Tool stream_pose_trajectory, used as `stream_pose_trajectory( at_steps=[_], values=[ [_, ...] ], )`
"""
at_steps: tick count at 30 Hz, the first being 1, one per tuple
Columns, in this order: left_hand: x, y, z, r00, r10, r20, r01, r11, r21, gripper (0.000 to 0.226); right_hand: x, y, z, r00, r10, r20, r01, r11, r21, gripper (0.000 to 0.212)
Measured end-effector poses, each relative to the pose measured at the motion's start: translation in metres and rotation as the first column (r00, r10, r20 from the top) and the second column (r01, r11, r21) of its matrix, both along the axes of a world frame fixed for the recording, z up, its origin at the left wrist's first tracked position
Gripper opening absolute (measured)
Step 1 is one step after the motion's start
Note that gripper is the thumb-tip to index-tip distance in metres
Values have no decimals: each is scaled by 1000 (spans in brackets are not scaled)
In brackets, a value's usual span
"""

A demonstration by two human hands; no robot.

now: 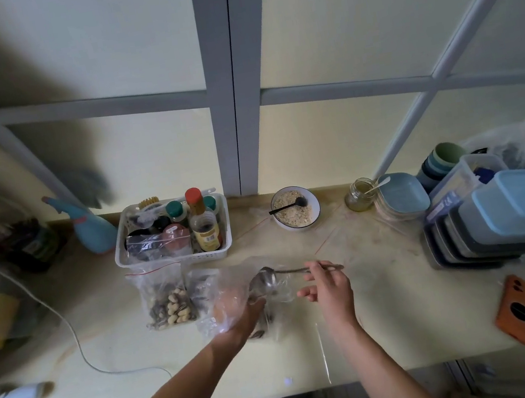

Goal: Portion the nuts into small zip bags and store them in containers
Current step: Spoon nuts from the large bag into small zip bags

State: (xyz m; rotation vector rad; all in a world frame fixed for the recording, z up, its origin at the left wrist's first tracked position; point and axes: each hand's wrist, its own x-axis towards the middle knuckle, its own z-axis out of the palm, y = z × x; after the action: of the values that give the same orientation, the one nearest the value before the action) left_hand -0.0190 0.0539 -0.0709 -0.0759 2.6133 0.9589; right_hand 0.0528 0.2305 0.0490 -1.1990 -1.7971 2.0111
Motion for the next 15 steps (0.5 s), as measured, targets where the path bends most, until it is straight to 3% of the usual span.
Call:
stream_pose_trajectory(
  at_steps=[3, 5, 8, 11, 15],
  values=[
    [11, 6, 41, 980, -189, -70, 193, 979, 62, 54, -5, 2, -28, 995, -64, 73, 77, 980, -185, 20],
    [15, 9, 48, 975, -216, -44, 219, 971, 96, 40, -5, 4, -43, 990, -54, 129, 95, 934, -344, 21],
    [17, 4, 60, 968, -175, -183, 191, 978, 78, 31, 1, 11, -62, 981, -4, 194, 111, 828, -549, 25],
    [21, -4, 63, 971, -137, -195, 169, 972, 162, 23, 8, 20, -72, 968, 4, 252, 152, 790, -594, 26],
    [23, -16, 70, 977, -173, -127, 179, 983, 32, 38, 15, 27, -83, 958, 40, 285, 146, 787, -599, 37]
  ],
)
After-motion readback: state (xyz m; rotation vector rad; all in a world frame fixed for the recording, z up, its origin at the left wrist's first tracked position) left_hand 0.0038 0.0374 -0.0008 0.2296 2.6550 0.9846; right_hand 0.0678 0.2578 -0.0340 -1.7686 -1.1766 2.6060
